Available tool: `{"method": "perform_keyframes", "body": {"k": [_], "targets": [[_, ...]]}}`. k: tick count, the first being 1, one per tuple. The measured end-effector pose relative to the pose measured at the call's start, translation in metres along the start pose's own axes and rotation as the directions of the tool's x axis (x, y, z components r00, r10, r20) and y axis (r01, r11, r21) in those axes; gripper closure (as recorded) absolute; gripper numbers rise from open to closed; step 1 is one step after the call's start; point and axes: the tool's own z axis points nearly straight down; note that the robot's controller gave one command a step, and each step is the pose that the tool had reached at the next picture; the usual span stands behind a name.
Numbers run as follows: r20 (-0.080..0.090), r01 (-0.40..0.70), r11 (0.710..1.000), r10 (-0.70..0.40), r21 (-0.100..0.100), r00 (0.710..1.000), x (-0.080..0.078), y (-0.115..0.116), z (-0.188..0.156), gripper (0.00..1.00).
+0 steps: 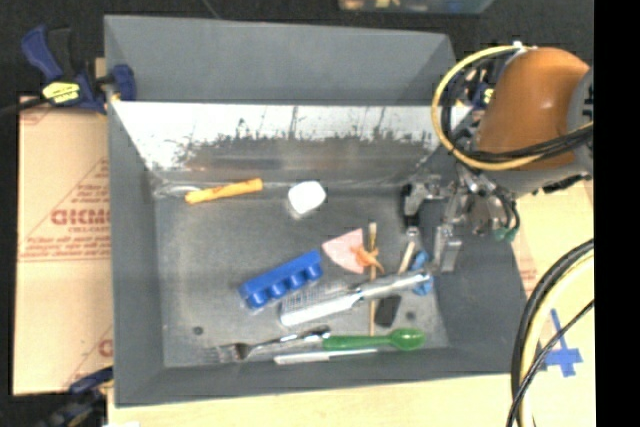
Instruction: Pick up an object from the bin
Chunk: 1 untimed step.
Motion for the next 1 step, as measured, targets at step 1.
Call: {"method": "perform_keyframes", "body": {"k": [1], "targets": [[0.001,0.425,0.905,-0.425,-0.002,0.905,0.0278,-0.0336,0.0948,0.00]]}}
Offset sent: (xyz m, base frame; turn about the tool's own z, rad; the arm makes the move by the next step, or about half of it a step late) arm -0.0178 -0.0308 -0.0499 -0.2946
